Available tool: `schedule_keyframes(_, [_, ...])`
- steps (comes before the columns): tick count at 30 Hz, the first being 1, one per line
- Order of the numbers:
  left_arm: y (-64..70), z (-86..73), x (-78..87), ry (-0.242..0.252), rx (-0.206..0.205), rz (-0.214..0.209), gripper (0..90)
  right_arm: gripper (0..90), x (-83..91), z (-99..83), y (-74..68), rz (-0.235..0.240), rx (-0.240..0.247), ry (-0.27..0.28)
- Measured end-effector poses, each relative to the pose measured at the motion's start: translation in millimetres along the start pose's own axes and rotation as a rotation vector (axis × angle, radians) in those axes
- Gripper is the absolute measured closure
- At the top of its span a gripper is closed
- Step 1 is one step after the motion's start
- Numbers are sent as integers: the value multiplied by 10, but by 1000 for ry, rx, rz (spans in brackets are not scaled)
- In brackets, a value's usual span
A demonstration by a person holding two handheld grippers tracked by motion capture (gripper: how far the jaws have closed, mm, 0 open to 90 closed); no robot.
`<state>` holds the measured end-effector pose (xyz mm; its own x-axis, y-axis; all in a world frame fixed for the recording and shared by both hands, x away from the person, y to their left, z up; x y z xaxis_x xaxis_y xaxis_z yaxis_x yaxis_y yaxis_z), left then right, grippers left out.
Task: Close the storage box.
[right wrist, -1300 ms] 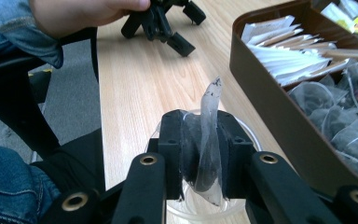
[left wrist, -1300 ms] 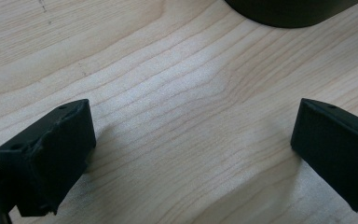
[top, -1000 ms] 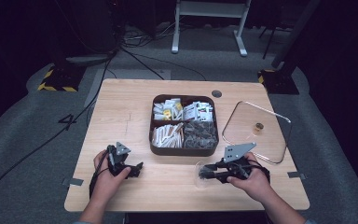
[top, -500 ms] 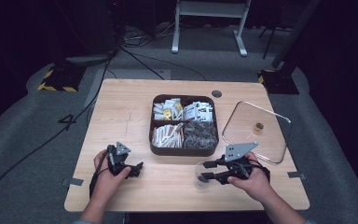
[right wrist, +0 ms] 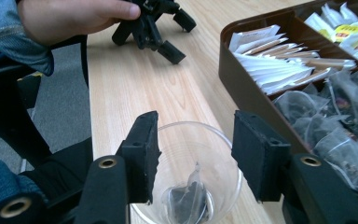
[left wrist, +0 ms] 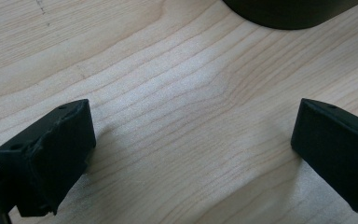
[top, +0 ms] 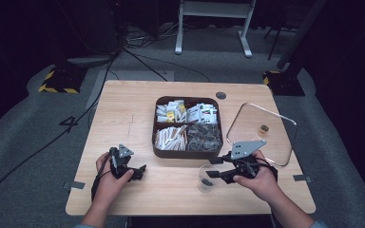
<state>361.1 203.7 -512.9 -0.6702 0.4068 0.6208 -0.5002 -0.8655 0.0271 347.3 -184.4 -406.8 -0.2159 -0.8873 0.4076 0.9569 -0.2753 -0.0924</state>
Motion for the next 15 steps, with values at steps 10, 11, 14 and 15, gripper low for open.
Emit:
schedule_keyframes(10, [12,-16,19,1,2,1,2,486,112,83,227,-103,16,29])
schedule_keyframes(11, [12,-16,20,1,2,0,2,485,132,88,268,-115,7,37])
schedule_keyframes(14, [12,-16,20,1,2,1,2,511,206,98,396,-157,-12,58])
schedule_keyframes(15, [11,-17,21,1,1,2,2,519,233,102,444,-173,-10,60])
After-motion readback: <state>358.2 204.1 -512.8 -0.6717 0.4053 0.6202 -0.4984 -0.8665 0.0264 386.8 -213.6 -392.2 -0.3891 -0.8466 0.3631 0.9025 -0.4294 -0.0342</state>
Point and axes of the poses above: each handheld gripper's, and its own axes: x roughly backward along the jaws, z roughly out of its top, y roughly to its right, the point moved 1 cm from there along -x, roughly forward along the jaws, and after that the axes turned 10 degrees about y, right-handed, at the moved point
